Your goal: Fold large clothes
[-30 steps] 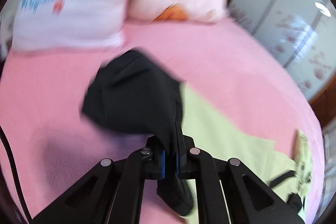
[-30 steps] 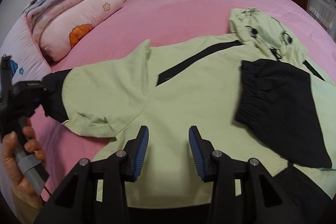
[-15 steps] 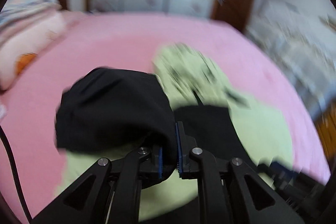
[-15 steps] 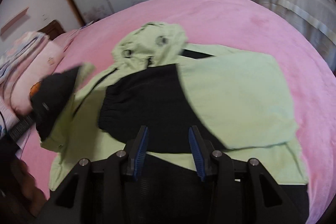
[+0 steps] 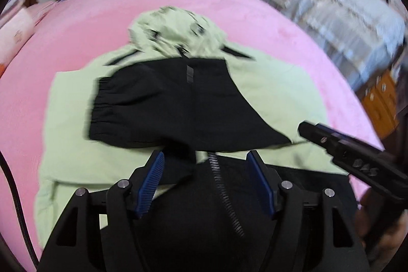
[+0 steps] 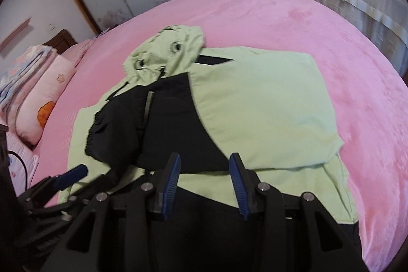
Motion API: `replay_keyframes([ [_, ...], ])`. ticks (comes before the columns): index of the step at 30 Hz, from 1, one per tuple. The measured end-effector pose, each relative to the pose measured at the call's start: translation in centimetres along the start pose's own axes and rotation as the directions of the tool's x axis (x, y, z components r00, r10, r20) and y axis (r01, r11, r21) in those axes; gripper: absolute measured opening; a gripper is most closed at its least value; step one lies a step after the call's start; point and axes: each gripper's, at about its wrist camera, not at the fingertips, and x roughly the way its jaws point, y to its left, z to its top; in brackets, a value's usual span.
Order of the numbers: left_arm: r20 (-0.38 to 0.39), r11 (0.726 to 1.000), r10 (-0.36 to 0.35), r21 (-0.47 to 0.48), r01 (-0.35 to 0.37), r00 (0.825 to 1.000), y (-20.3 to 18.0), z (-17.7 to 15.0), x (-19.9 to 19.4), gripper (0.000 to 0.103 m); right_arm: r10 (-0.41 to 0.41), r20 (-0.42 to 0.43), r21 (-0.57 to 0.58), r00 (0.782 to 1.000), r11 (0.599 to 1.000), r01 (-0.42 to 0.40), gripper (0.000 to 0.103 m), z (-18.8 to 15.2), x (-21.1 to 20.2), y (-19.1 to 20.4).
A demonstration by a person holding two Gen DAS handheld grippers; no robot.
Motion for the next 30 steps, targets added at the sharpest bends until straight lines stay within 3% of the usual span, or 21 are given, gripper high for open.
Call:
replay_keyframes([
  [5,0.062,0.977,0.128,-0.177,-0.116,0.990,7.8,0.5,-4.4,0.068,0.077,0.015,-0.142,0.997,0.987,-0.074,0.040,0.7,-0.2,5.4],
  [9,-0.002,0.935,0.215,-0.287,-0.206,0.977,13.6,-1.4,-3.9,0.068,0.142,0.017,-0.273,0.990,0.953,-0.132,0.042,1.2,0.4,10.5],
  [12,-0.055,0.921,0.216,-0.319,-0.222,0.975,16.0,-2.8,-2.8,0.068,0.164,0.005,-0.385,0.986,0.911,-0.149,0.051,1.0,1.6,14.5],
  [18,-0.123,0.913,0.210,-0.331,-0.240,0.970,18.4,-5.2,-0.6,0.068,0.113,-0.024,-0.633,0.993,0.767,-0.102,0.056,-1.1,5.9,21.1],
  [25,-0.123,0.902,0.168,-0.380,-0.203,0.978,20.6,-6.1,0.6,0.068,0.004,-0.123,-0.728,0.992,0.680,-0.092,0.056,-2.1,12.8,24.4],
  [27,-0.121,0.902,0.167,-0.382,-0.201,0.979,20.7,-6.1,1.0,0.068,-0.055,-0.114,-0.757,0.992,0.651,-0.051,0.056,-2.7,14.5,25.0],
  [30,-0.125,0.903,0.176,-0.374,-0.210,0.976,20.6,-5.7,1.6,0.068,-0.074,-0.099,-0.779,0.992,0.626,-0.031,0.054,-3.3,15.4,25.3],
])
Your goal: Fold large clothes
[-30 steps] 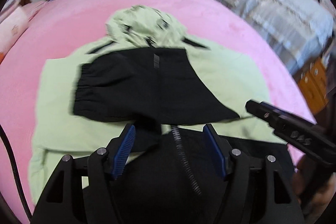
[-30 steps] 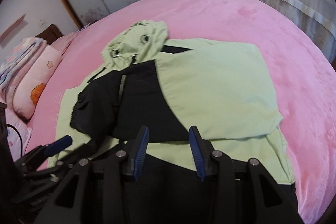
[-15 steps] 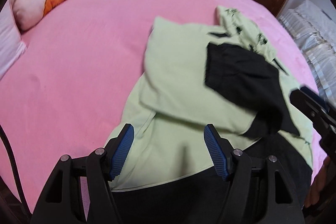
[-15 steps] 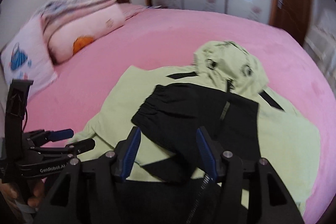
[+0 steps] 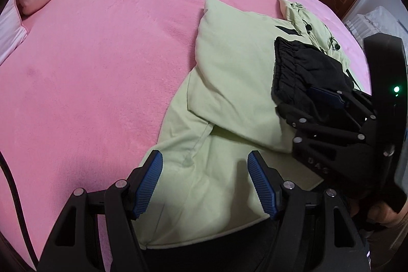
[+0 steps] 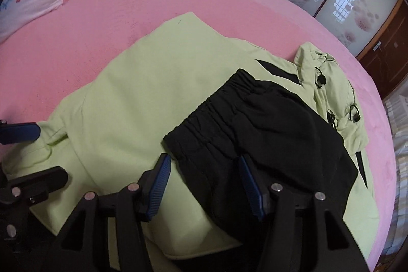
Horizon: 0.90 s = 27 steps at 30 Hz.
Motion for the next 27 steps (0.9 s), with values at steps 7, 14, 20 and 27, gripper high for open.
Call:
replay_keyframes([
  [7,0.005,0.998,0.054,0.037,-0.054,0.999,-1.4,1.7,1.1,0.068,0.067,0.106,0.181,0.992,0.980,-0.086,0.021,1.6,-3.7,-4.1],
  [14,-0.015,0.997,0.075,0.034,-0.075,0.997,-2.0,3.1,2.4,0.070,0.039,0.439,0.397,0.898,0.888,-0.233,0.020,0.2,-14.4,-13.6],
  [20,-0.009,0.994,0.099,0.056,-0.098,0.995,-2.7,2.7,2.7,0.073,-0.048,0.372,0.623,0.927,0.753,-0.211,0.023,-9.2,-13.9,-20.6],
  [27,-0.024,0.986,0.117,0.125,-0.113,0.993,-3.7,2.4,1.8,0.073,0.121,0.128,0.793,0.984,0.583,-0.175,0.038,-19.0,-7.6,-23.5],
])
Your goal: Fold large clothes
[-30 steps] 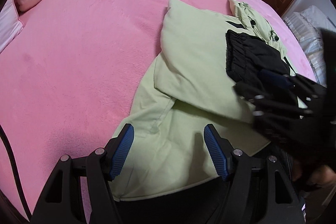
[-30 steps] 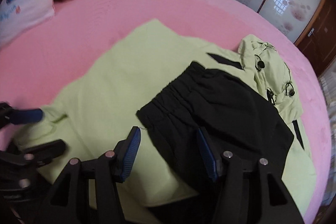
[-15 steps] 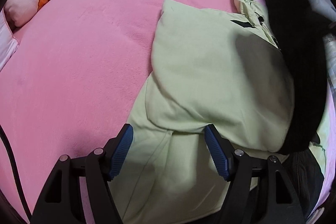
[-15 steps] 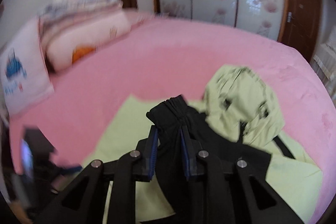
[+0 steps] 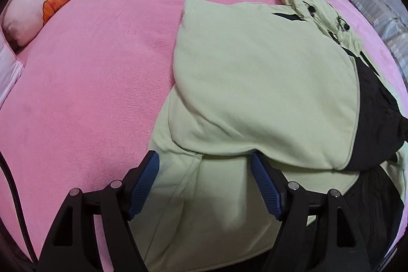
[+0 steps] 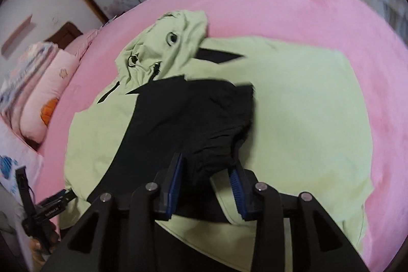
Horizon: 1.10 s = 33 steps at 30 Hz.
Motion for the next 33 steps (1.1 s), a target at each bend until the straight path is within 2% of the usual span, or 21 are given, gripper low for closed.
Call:
replay_keyframes([
  [3,0.017,0.999,-0.049,0.019,0.049,0.999,0.1,0.9,-1.8,0.073,0.022,0.029,0.042,0.999,0.999,-0.023,0.048,0.9,-0.9,-1.5],
  [5,0.045,0.998,-0.058,0.027,0.057,0.997,0.2,2.0,-2.8,0.073,0.018,0.031,0.046,0.999,0.999,-0.020,0.051,1.8,-0.8,-1.8],
  [10,0.106,0.999,-0.029,0.029,0.026,0.994,0.9,6.7,-2.8,0.073,0.003,0.022,0.061,1.000,0.998,-0.005,0.052,4.8,1.2,-2.9],
  [16,0.036,0.999,-0.022,0.025,0.021,0.999,2.6,13.0,2.5,0.073,0.045,-0.075,0.078,0.996,0.996,-0.039,0.051,6.3,4.9,-4.5],
  [22,-0.070,0.999,-0.051,0.013,0.052,0.996,3.5,15.9,7.3,0.073,0.074,-0.070,0.001,0.995,0.997,-0.075,0.051,6.1,6.1,-3.4],
  [23,-0.067,0.998,-0.061,0.013,0.062,0.996,3.5,15.9,7.6,0.067,0.075,-0.067,-0.017,0.995,0.997,-0.076,0.045,6.0,6.2,-3.1],
  [24,-0.061,0.996,-0.087,0.013,0.088,0.994,3.4,16.0,7.8,0.058,0.058,-0.068,-0.040,0.996,0.997,-0.061,0.030,5.8,6.4,-2.7],
  [25,-0.062,0.993,-0.117,0.015,0.118,0.991,3.3,16.1,8.0,0.030,0.044,-0.070,-0.061,0.997,0.997,-0.048,0.023,5.7,6.5,-2.4],
  [26,-0.063,0.991,-0.134,0.014,0.135,0.989,3.2,16.2,8.0,0.008,0.022,-0.068,-0.090,0.997,0.996,-0.028,0.020,5.6,6.6,-1.9],
  [29,-0.004,0.998,-0.058,0.035,0.058,0.998,2.5,16.4,6.6,0.003,-0.026,0.011,-0.183,1.000,0.983,0.027,0.015,5.8,5.3,0.0],
  [33,0.127,1.000,0.000,0.007,0.000,0.992,3.0,16.8,3.9,0.003,-0.019,0.162,-0.247,0.987,0.967,0.059,0.014,7.3,3.5,2.5],
])
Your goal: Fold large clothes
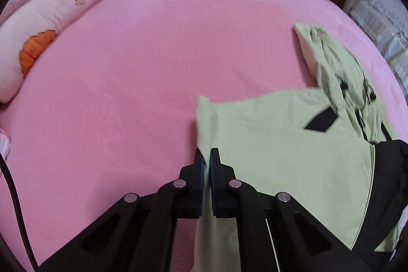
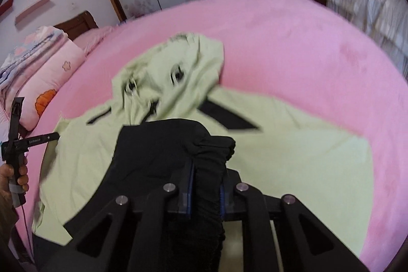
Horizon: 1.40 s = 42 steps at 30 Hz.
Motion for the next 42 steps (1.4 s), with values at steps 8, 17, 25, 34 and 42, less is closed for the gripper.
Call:
replay_keyframes([
  [8,-0.045,0.992,0.128,-0.017,-0.128,0.991,1.5,0.3,3.0,0.001,-0.119,-0.159,0.027,0.980,0.992,0.125,0.024,-0.8,5.9,-1.5],
  [17,-0.010,0.993,0.108,-0.036,-0.108,0.994,-2.8,-0.4,-1.9,0.049,-0.213,-0.057,0.018,0.975,0.977,0.215,0.038,-0.7,-1.5,0.9],
  [25,0.058,0.994,-0.110,0.006,0.110,0.992,-11.5,-7.7,-7.3,0.079,0.093,-0.054,-0.011,0.994,0.995,-0.094,0.038,-4.1,-1.7,10.0],
  [34,0.000,0.995,0.094,0.027,-0.094,0.996,-10.2,-12.5,-2.1,0.079,-0.068,-0.115,-0.002,0.991,0.998,0.069,0.035,-6.8,2.8,7.3],
  [42,-0.062,0.989,0.045,-0.141,-0.053,0.997,-3.4,-12.4,-0.7,0.103,-0.091,-0.118,0.127,0.989,0.986,0.106,0.010,-6.7,1.2,-0.8],
])
